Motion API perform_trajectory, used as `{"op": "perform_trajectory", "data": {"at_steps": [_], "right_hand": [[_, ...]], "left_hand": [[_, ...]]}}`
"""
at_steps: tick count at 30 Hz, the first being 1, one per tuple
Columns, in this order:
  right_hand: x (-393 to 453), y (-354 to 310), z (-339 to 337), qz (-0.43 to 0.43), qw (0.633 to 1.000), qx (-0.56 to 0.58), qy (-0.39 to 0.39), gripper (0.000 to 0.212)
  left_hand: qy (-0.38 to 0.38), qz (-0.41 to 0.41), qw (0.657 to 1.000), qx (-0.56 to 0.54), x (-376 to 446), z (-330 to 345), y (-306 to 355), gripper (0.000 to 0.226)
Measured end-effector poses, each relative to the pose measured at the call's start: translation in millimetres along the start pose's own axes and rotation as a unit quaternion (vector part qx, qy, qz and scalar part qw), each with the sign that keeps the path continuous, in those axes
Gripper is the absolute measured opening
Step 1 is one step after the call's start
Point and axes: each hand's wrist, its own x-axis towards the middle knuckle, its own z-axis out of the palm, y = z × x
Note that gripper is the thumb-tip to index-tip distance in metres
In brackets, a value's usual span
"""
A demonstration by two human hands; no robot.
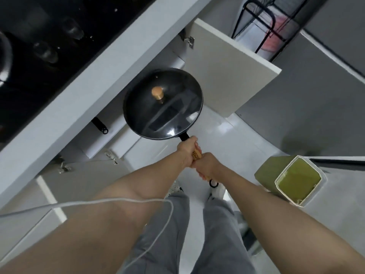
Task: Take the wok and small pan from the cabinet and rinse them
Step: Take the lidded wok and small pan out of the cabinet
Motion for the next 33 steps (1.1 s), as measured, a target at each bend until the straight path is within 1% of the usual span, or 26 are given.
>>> {"op": "perform_trajectory", "data": {"at_steps": [4,9,14,16,20,26,30,33], "right_hand": [[-50,30,12,0.003,0.999,0.044,0.023,0.015],[-104,69,23,-0.014,0.995,0.085,0.049,0.015],[-173,105,27,-0.049,0.992,0.078,0.09,0.012],[-209,113,33,-0.074,0.99,0.065,0.104,0.011],[-280,111,56,-0.125,0.983,0.049,0.124,0.01],[-361,78,102,-0.174,0.977,-0.005,0.122,0.011],[-396,50,149,-0.203,0.972,-0.041,0.112,0.015],[-411,29,201,-0.225,0.967,-0.069,0.101,0.016]], "left_hand": [[-0.027,0.0,0.999,0.035,-35,-5,-36,0.025],[-0.048,0.003,0.997,0.066,-79,-5,-75,0.025],[-0.081,0.037,0.992,0.091,-147,-3,-121,0.031],[-0.091,0.072,0.99,0.084,-183,-9,-135,0.031],[-0.111,0.13,0.982,0.076,-254,-29,-144,0.034],[-0.116,0.184,0.976,0.03,-337,-83,-132,0.038],[-0.115,0.217,0.969,-0.012,-373,-138,-116,0.037],[-0.11,0.232,0.966,-0.039,-389,-196,-104,0.035]]}}
